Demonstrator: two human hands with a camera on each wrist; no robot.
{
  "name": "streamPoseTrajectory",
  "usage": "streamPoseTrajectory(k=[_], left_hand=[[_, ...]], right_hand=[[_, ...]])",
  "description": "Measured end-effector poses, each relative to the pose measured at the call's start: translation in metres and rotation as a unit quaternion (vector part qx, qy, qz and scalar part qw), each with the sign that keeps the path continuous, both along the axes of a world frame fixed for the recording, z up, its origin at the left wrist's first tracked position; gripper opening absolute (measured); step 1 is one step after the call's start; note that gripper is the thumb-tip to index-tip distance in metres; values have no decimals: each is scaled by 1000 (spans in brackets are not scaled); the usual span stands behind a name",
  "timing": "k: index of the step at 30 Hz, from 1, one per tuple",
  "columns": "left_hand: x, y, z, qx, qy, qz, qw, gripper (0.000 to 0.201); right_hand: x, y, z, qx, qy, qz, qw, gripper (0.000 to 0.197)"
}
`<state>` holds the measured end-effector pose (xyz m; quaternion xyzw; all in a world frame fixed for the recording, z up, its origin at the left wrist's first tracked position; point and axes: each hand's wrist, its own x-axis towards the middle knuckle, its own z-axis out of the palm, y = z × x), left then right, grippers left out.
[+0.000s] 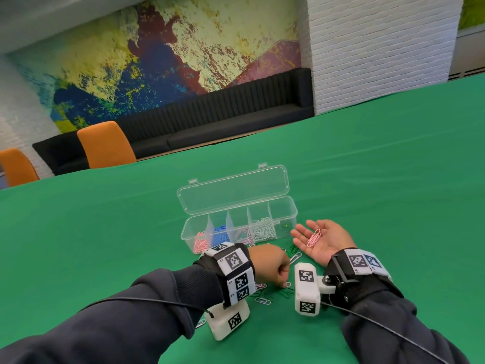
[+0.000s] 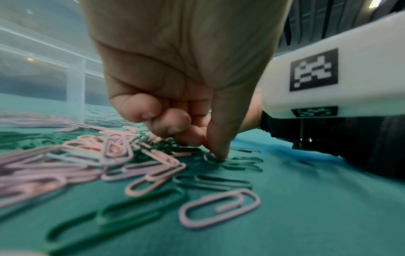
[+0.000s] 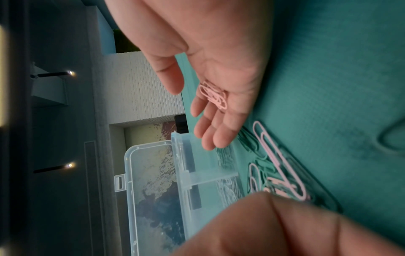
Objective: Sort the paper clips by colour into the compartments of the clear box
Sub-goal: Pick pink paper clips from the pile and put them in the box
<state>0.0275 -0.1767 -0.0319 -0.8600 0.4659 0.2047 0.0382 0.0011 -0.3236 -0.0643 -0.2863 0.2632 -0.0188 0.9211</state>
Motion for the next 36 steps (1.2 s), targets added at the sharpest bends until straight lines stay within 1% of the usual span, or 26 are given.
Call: streamPoseTrajectory(k=[2, 4, 6, 8, 9, 11, 12, 13, 14, 16, 19, 23, 25, 27, 30, 34, 36], left_hand=[[2, 5, 2, -3, 18, 12, 1000, 7], [7, 10, 5, -27, 25, 34, 999, 10], [13, 14, 10, -69, 27, 62, 995, 13], [17, 14, 17, -146, 38, 103, 983, 9], [19, 12, 20, -202, 52, 130, 969, 9], [22, 9, 24, -319, 91, 189, 924, 15], [22, 7, 26, -357, 116, 213, 902, 14], [22, 5, 27, -379, 136, 226, 887, 11], [22, 6, 27, -386, 144, 232, 881, 6], [23, 10, 24, -375, 125, 230, 889, 4], [24, 23, 16, -326, 86, 218, 916, 5], [24, 40, 11, -199, 17, 158, 967, 12], [24, 43, 9, -151, -16, 124, 981, 14], [24, 43, 7, -123, -26, 108, 986, 14], [25, 37, 5, -106, -35, 100, 989, 17], [27, 25, -1, -57, -50, 102, 992, 30], [27, 19, -5, -39, -58, 105, 992, 28]], right_hand=[[0, 1, 1, -5, 3, 12, 1000, 26], [0, 3, 2, -12, 4, 32, 999, 28], [-1, 5, 2, -17, 3, 55, 998, 29], [-1, 8, 2, -16, 4, 75, 997, 29], [-1, 9, 2, -12, 3, 82, 997, 29], [-2, 11, 2, -2, -2, 91, 996, 31], [-2, 12, 2, 3, -5, 94, 996, 31], [-2, 12, 2, 8, -7, 96, 995, 32], [-2, 12, 1, 12, -9, 98, 995, 33], [-1, 11, -1, 15, -10, 101, 995, 33], [1, 9, -4, 19, -13, 97, 995, 34], [1, 9, -6, 19, -7, 85, 996, 34], [1, 9, -6, 8, 6, 72, 997, 32], [2, 9, -5, 7, 8, 57, 998, 28], [3, 7, -4, 22, -13, 26, 999, 21], [2, 8, -2, 46, -40, 14, 998, 22], [1, 9, -2, 48, -42, 16, 998, 22]])
